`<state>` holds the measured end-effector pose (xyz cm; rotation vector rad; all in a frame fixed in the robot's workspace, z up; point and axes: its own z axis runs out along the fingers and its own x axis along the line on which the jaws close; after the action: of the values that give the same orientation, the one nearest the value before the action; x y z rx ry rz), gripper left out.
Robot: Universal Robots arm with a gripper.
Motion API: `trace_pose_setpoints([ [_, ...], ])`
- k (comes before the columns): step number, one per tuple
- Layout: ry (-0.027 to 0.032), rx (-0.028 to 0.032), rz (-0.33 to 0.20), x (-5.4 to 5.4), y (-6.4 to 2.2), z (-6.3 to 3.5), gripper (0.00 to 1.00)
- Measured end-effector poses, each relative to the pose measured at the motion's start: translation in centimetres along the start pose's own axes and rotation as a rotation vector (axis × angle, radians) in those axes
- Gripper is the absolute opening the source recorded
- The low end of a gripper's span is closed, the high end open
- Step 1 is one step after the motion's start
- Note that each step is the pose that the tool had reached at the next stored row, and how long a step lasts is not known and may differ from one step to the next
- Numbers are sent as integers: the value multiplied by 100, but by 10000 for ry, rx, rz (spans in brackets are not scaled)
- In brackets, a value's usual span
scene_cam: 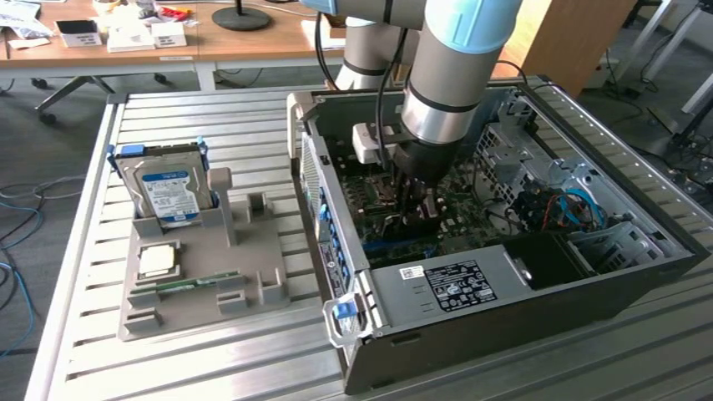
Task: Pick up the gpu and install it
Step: 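Insert the gpu into the slot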
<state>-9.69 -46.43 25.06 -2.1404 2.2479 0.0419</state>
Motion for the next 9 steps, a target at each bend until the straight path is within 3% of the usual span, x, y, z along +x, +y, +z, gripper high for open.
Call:
trace_pose_setpoints([
  [9,4,-3,0,3,29,5,27],
])
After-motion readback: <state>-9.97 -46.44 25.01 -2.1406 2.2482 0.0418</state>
